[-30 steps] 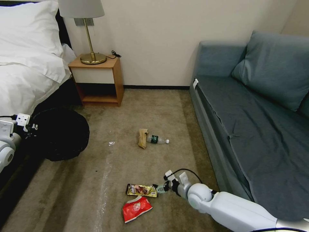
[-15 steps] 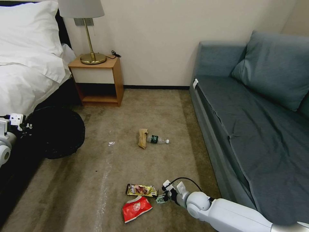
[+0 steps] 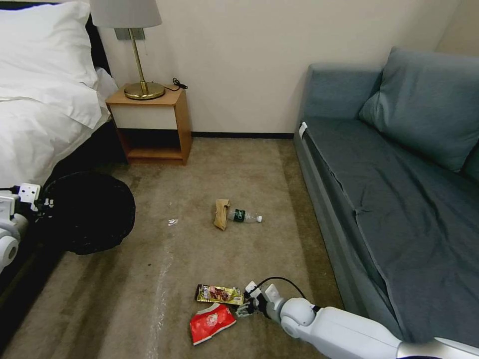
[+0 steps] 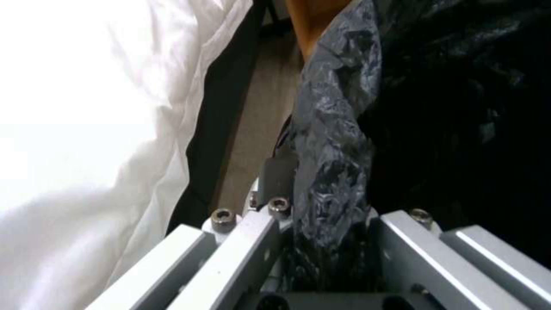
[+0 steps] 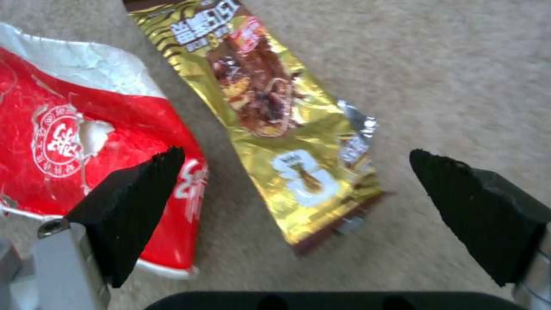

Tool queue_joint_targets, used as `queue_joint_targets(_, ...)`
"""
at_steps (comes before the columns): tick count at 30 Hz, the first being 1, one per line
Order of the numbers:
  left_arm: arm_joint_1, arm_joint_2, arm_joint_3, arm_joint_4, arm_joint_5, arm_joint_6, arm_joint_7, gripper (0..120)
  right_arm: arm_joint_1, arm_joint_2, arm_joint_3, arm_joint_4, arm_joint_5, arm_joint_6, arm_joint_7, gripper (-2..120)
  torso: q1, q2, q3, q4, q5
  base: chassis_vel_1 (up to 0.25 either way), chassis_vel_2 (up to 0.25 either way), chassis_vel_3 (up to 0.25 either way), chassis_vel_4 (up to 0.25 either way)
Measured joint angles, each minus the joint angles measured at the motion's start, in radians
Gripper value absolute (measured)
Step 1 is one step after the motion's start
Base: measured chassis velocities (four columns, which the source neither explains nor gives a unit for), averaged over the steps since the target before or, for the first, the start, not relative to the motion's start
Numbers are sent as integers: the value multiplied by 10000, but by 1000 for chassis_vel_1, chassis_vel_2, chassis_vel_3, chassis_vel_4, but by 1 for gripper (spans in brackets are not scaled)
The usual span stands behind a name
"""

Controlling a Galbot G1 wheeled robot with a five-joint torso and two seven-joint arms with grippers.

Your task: Pick up the trash bin, then pick up the garbage on the floor and place it into the trash bin.

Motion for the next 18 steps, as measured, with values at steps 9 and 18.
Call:
queue_joint_targets(9,747,-104,-492,-302,36,-210,85,1,-96,556,-5,-812,-245,323,-391,100,0,-1,-1,1,0,0,0,0,0)
queue_joint_targets(18,1271,-209,-777,-704,46,-266,84,1,-176,803,124,-1456,-423,730,-920,99,0,1,-1,0,0,0,0,0,0)
